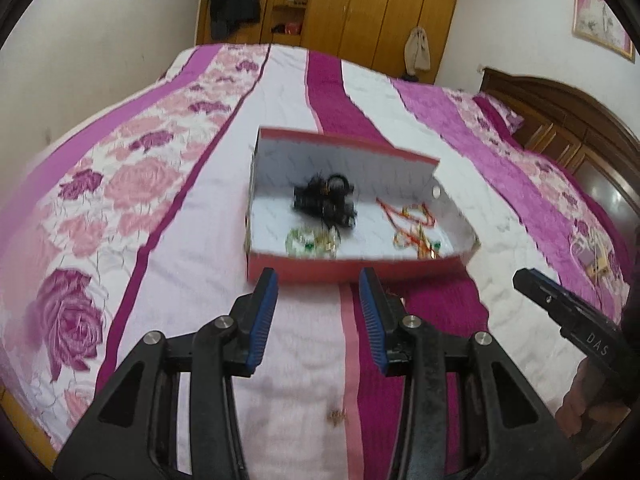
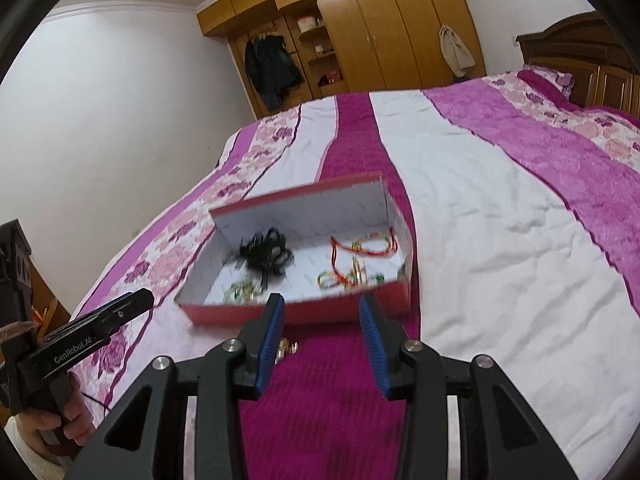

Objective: Organize jewelry
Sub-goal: 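Move the left gripper to the small gold earring and grasp it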

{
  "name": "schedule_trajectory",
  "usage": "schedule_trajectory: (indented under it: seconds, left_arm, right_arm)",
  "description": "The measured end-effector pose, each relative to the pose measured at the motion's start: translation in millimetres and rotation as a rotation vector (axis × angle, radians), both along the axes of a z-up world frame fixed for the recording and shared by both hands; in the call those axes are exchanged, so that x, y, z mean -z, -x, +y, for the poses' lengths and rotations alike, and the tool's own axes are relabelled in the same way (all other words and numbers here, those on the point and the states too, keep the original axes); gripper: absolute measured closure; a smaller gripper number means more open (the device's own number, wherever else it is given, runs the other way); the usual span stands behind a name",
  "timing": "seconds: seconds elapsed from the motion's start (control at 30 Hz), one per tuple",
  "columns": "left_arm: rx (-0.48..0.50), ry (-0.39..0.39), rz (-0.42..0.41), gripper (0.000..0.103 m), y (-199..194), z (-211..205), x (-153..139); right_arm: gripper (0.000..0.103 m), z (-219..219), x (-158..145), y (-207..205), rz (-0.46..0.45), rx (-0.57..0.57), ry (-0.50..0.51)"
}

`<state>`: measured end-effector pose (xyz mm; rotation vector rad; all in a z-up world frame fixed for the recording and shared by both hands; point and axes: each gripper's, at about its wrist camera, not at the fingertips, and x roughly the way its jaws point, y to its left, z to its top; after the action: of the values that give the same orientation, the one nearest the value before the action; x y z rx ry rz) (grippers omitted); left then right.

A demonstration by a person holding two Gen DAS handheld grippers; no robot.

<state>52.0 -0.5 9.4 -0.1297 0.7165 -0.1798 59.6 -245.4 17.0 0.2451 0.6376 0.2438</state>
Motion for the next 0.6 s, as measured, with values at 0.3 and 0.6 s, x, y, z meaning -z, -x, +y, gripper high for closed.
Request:
schedule_trajectory:
  seconds: [0.3,0.6]
  left_arm:
    - [0.076,-0.069,0.109,0.069,16,-15,27]
    - [0.119,-0.046,0.226,0.069,19,-21,48]
  right_arm:
    - [0.061,-4,18,20,0.055,0.003,0.001]
    - [0.061,-8,31,23,0.093,0.014,-0.002]
